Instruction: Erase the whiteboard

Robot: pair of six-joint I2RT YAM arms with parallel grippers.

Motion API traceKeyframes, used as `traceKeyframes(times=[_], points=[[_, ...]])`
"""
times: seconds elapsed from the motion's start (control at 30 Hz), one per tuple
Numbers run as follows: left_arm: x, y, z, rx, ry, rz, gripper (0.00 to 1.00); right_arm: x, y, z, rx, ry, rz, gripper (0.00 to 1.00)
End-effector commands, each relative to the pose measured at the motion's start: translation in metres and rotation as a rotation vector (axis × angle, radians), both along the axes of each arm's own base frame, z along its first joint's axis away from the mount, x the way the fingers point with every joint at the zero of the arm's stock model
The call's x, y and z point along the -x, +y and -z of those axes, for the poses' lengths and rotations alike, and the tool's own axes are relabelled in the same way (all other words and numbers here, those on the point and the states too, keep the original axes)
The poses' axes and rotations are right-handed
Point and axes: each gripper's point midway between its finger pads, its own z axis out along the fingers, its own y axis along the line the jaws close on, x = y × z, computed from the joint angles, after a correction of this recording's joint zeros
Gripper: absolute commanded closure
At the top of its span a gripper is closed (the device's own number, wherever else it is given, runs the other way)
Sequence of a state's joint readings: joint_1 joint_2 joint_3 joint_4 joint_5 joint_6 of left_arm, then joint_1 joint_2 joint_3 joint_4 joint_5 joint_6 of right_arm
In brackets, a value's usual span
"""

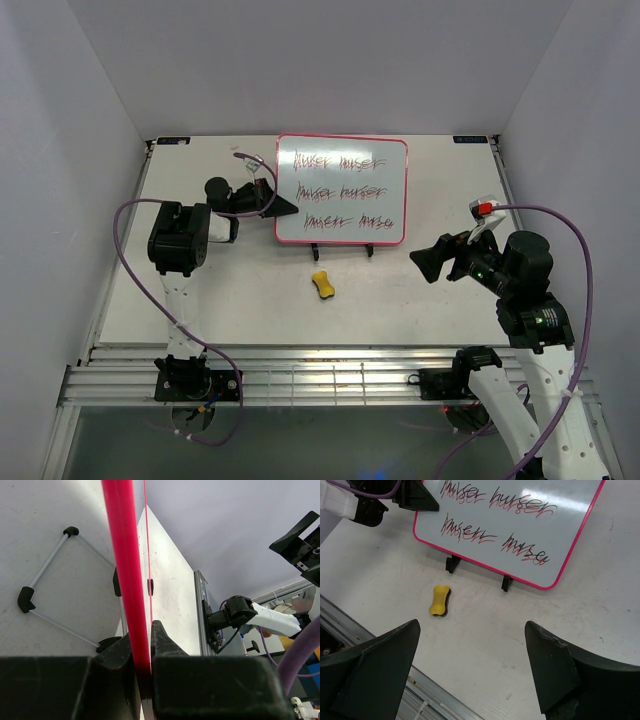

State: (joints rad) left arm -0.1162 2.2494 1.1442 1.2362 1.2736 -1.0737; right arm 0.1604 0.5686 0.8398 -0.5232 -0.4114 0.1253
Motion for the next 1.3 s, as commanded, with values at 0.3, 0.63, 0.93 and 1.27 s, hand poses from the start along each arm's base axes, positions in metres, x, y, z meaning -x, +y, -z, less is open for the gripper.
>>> traceKeyframes(times=[0.3,0.63,0.93,1.27], points=[[0.000,0.003,-0.128,0.063,-0.371,-0.093,1.00,-0.004,0.006,-0.013,-0.031,-0.034,-0.018,0.09],[-0.009,0.039,-0.212,-0.007,-0.392,-0.473,1.00,-0.020,0.031,0.027,-0.065,0.212,-0.092,0.02],[0.051,0.114,-0.311,-0.059,-0.397,-0.919,1.00,-0.006,0.142,0.097,0.241,0.269,-0.182,0.03],[0.100,0.153,-0.351,-0.138,-0.403,-1.136,1.00,-0.039,0.206,0.168,0.496,0.331,-0.203,0.07]])
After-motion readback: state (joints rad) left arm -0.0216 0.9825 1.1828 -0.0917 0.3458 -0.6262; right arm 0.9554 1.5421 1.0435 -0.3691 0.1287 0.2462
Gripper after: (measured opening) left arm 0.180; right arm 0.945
